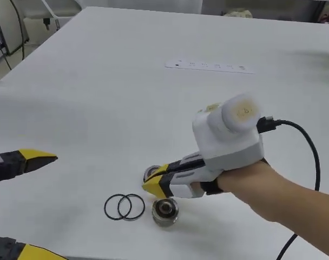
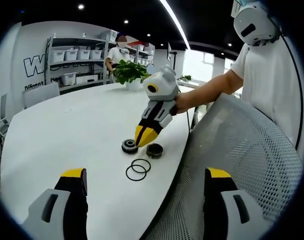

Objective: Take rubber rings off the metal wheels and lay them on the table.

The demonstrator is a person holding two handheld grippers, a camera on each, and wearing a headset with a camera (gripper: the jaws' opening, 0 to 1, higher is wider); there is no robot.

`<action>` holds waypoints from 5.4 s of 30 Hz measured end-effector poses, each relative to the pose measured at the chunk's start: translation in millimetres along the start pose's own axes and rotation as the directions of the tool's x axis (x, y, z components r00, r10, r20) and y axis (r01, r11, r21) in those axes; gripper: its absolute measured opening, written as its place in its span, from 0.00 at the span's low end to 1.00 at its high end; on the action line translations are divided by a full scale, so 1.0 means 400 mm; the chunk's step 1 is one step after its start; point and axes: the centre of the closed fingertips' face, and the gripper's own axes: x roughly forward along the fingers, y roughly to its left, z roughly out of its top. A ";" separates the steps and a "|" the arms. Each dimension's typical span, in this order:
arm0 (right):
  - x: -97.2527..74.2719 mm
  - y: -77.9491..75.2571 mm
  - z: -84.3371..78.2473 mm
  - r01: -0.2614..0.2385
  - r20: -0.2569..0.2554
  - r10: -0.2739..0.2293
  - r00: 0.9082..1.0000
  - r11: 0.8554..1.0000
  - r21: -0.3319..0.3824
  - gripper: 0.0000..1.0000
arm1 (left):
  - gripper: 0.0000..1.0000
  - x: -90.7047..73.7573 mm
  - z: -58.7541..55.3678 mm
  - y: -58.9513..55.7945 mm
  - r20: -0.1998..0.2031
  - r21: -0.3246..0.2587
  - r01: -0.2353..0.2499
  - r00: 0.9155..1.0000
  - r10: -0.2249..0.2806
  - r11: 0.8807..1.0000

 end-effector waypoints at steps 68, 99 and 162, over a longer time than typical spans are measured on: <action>-0.022 -0.089 -0.068 0.090 0.021 -0.089 0.996 0.995 -0.050 0.24 | 0.13 0.363 0.047 0.105 -0.112 0.194 0.124 0.988 -0.103 0.973; -0.014 -0.093 -0.075 0.097 -0.006 -0.099 0.995 0.980 -0.171 0.15 | 0.07 0.374 0.020 0.105 -0.103 0.176 0.127 0.989 -0.110 0.976; -0.047 -0.086 -0.036 0.053 0.113 -0.076 0.991 0.980 0.194 0.00 | 0.07 0.376 0.030 0.080 -0.078 0.192 0.112 0.992 -0.099 0.975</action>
